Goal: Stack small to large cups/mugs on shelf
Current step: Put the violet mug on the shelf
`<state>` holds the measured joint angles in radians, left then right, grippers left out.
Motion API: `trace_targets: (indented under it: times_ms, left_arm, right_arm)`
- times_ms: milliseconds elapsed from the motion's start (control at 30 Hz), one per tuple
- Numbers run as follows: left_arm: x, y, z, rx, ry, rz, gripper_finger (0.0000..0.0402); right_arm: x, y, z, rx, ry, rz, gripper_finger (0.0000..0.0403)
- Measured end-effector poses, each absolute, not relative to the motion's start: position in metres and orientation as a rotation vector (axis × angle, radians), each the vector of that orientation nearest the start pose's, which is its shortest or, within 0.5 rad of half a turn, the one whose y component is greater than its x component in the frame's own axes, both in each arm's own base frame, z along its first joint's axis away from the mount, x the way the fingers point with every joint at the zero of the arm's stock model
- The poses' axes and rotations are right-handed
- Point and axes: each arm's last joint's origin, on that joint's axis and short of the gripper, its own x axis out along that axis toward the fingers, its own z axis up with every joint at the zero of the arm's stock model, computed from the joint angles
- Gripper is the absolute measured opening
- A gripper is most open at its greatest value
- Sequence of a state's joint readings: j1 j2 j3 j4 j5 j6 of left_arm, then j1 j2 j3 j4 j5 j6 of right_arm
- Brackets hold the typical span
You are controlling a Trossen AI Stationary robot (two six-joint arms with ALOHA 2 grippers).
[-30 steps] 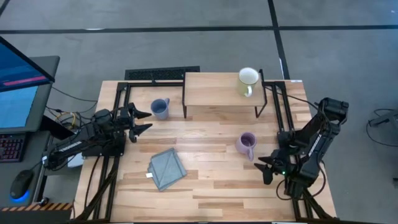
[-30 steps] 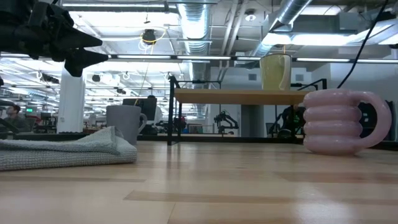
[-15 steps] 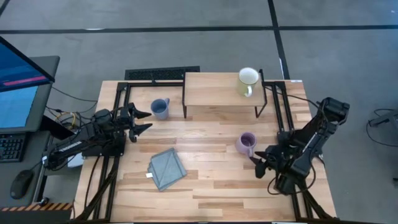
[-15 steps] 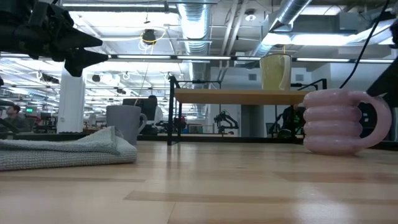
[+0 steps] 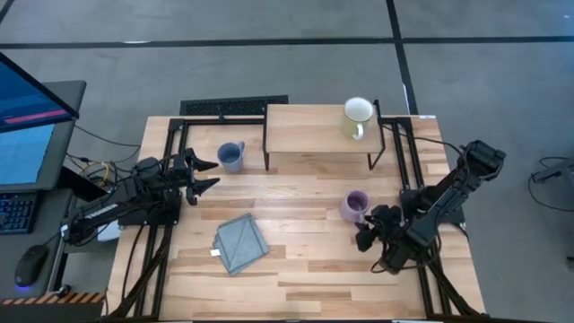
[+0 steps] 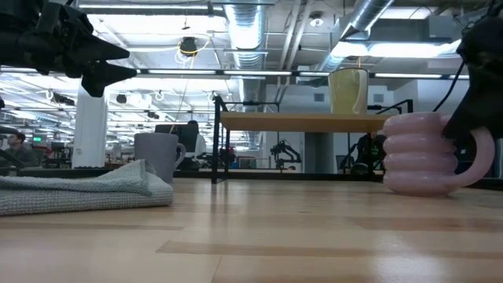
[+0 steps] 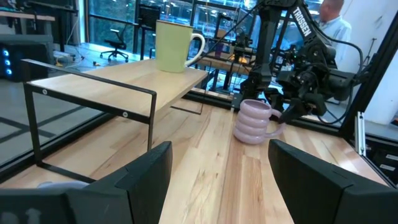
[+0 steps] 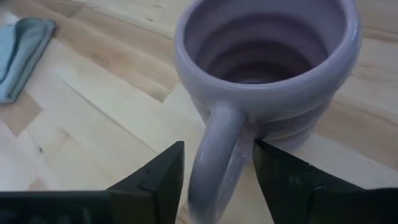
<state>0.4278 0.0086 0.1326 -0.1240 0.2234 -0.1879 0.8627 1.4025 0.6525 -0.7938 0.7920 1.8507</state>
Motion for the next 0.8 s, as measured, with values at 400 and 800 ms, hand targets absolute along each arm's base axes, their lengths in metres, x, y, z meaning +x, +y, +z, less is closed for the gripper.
trace_targets:
  times_ms: [400,800]
  left_arm:
    - [0.0823,0.0306,0.191,-0.203,0.026,0.21,0.0257]
    - [0.0823,0.0306,0.191,-0.202,0.026,0.213,0.0257]
  right_arm:
    - [0.1443,0.1328,0.1524,0.53,0.66,-0.795,0.0136]
    - [0.142,0.1302,0.1524,0.495,0.671,-0.811,0.0102]
